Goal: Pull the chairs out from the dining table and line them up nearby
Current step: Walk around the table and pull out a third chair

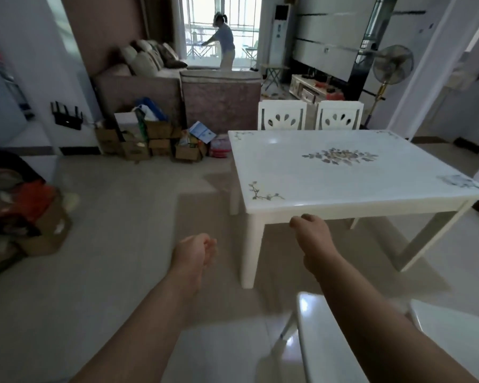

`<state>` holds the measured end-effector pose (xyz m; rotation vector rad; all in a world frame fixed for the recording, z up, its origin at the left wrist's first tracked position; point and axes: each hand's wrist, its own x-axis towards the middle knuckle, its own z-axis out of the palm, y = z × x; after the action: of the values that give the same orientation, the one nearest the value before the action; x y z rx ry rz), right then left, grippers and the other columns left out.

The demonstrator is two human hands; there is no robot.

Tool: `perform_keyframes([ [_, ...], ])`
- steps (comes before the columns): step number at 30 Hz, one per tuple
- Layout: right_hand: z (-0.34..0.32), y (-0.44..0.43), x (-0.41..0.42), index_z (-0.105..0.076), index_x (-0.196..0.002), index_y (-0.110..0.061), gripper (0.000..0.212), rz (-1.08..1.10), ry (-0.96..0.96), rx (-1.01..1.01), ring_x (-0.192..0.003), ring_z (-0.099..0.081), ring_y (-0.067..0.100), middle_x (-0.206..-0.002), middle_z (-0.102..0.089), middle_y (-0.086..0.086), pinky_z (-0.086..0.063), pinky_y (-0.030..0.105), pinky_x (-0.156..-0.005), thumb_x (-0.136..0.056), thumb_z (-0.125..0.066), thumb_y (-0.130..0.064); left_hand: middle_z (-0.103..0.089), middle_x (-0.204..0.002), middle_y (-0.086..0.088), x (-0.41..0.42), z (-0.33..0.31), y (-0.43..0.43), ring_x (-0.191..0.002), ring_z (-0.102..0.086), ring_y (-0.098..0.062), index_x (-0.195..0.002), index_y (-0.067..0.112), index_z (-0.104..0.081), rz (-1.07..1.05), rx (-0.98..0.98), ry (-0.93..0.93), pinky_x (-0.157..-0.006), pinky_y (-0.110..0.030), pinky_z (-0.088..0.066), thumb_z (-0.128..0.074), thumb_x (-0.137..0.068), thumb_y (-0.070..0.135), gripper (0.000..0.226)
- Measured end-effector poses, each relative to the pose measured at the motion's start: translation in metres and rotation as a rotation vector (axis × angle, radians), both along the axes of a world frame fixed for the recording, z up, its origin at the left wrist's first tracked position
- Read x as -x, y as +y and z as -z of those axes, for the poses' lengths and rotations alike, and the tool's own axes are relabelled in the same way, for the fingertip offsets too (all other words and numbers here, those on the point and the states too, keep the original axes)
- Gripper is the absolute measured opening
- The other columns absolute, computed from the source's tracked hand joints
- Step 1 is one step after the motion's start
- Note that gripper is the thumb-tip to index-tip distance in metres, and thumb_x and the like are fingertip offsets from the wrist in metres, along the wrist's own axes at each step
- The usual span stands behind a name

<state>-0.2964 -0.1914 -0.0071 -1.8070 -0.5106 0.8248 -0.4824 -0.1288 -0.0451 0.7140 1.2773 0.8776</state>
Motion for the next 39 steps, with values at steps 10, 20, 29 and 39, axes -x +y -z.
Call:
perform_keyframes([
  [10,0.000,0.127,0.063,-0.042,-0.142,-0.008,0.053,-0.061,0.023,-0.041,-0.097,-0.049,0.017,-0.131,-0.050,0.005,-0.036,0.029,-0.083,-0.090,-0.051,-0.011,-0.060,-0.074,-0.001,0.067,-0.014,0.131,-0.067,-0.056,-0.015,-0.072,0.013,-0.058,-0.037,-0.059,0.065,-0.059,-0.027,-0.038,-0.047,-0.090,0.006,0.023],
  [20,0.018,0.251,0.041,-0.055,-0.101,-0.002,0.017,-0.051,-0.073,0.020,-0.062,-0.042,0.020,-0.085,-0.046,0.007,-0.039,0.022,-0.052,-0.088,-0.048,-0.011,-0.062,-0.081,0.000,0.043,-0.015,0.251,-0.071,-0.059,-0.014,-0.080,0.018,-0.058,-0.023,-0.116,0.058,-0.063,-0.026,-0.041,-0.047,-0.092,0.009,0.018],
  [29,0.021,0.410,-0.034,-0.035,-0.146,-0.010,0.057,-0.184,-0.327,0.014,-0.135,-0.042,0.021,-0.149,-0.042,0.006,-0.038,0.037,-0.108,-0.091,-0.050,-0.017,-0.066,-0.088,0.001,-0.025,-0.010,0.425,-0.092,-0.063,-0.024,-0.094,0.020,-0.062,0.087,-0.334,0.352,-0.086,-0.038,-0.049,-0.049,-0.090,0.013,0.014],
  [39,0.037,0.551,-0.094,-0.034,-0.147,-0.010,0.057,-0.259,-0.377,0.054,-0.136,-0.041,0.021,-0.149,-0.042,0.006,-0.037,0.037,-0.110,-0.092,-0.050,-0.017,-0.068,-0.110,-0.007,-0.083,0.006,0.561,-0.102,-0.063,-0.023,-0.121,0.012,-0.060,0.135,-0.335,0.464,-0.094,-0.036,-0.048,-0.053,-0.089,0.016,0.033],
])
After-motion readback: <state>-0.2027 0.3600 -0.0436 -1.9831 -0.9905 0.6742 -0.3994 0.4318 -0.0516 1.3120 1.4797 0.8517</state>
